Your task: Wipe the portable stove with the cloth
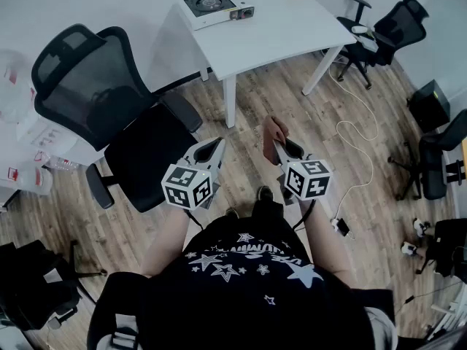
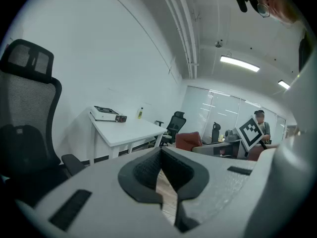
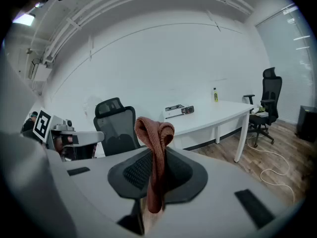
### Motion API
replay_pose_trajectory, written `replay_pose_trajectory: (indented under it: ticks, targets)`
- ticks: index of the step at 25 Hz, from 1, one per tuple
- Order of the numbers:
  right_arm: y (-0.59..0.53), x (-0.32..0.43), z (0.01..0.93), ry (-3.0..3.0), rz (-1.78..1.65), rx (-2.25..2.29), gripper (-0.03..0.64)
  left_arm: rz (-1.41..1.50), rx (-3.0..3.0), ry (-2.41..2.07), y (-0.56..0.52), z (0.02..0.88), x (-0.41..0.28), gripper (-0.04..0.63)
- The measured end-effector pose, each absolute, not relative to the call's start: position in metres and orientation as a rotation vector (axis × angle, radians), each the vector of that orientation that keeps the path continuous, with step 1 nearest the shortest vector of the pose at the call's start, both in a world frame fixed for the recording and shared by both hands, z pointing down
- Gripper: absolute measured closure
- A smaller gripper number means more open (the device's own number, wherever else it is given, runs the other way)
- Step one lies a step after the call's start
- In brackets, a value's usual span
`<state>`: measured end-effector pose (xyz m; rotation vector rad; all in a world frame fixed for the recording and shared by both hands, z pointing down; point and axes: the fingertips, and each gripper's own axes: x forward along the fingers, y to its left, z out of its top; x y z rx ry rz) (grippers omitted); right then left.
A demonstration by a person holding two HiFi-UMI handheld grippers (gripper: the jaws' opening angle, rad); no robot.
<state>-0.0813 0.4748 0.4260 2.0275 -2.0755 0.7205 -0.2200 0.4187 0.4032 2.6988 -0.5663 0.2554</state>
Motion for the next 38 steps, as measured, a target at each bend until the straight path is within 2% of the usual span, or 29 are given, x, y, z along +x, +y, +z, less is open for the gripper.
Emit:
replay_pose_trajectory:
  ticks: [17,29,38]
  targets:
    - [0.457,-0.09,0.428,-2.113,0.716,1.973,0.558,0.303,2.664,-0.532,0.415,0.41,-0.224,0.588]
    - [0.445,-0.105,0.423,-2.155,0.731,1.997,0.558,0.282,2.69,-0.654,0.404,0.406,-0.253,0.588]
    - [0.418,-0.08,0.436,-2.159,0.751,1.98,0.558,0.318,2.681,-0.705,0.38,0.42,-0.244,0.588]
